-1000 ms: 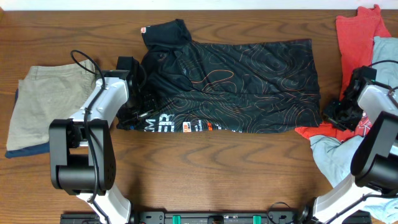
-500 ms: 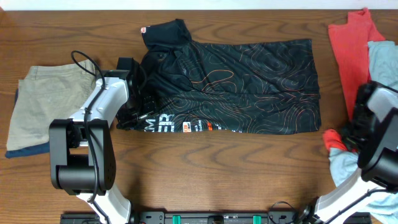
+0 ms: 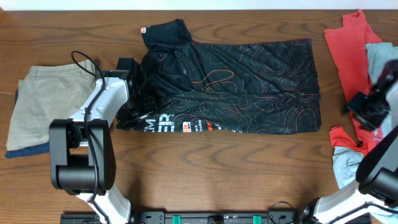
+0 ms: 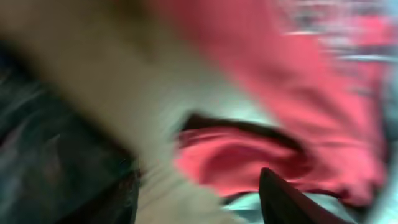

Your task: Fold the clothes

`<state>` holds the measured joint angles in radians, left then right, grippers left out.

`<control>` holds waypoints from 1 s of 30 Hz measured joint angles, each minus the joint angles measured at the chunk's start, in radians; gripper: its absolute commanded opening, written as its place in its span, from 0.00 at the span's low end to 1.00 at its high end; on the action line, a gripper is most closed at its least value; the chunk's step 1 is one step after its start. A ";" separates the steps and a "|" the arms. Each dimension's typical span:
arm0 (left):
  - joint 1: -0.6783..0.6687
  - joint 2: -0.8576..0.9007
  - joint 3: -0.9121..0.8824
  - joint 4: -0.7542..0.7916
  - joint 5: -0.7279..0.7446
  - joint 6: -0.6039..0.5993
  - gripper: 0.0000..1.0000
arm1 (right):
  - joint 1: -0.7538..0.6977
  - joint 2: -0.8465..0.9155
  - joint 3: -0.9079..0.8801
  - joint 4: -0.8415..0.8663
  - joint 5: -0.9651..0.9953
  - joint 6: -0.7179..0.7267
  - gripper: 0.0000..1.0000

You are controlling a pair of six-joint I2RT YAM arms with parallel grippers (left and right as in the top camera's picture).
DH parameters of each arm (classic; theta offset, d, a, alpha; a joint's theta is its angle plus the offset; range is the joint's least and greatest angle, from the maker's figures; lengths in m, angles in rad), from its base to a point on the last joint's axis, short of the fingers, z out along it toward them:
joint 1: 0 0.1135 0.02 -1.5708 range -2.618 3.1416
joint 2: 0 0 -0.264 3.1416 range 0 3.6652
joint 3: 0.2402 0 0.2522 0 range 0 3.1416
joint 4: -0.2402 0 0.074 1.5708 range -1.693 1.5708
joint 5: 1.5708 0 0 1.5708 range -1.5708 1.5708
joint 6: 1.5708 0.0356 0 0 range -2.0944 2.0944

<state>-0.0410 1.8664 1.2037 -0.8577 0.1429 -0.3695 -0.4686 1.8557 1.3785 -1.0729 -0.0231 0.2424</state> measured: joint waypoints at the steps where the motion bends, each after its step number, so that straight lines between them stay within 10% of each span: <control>1: 0.000 0.000 0.000 0.000 0.000 -0.001 0.86 | 0.017 0.000 -0.006 0.012 -0.024 -0.019 0.64; 11: 0.000 0.000 0.000 0.000 0.000 -0.001 0.87 | 0.172 0.000 -0.253 0.257 -0.125 -0.092 0.58; 18: 0.000 0.000 0.000 -0.003 0.000 -0.001 0.87 | 0.174 -0.022 -0.319 0.323 -0.087 -0.087 0.01; 30: 0.000 0.000 0.000 -0.023 -0.012 -0.001 0.87 | 0.175 -0.024 -0.320 0.297 -0.055 -0.068 0.01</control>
<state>-0.0410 1.8664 1.2037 -0.8810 0.1310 -0.3706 -0.2939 1.8317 1.0580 -0.7761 -0.0780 0.1749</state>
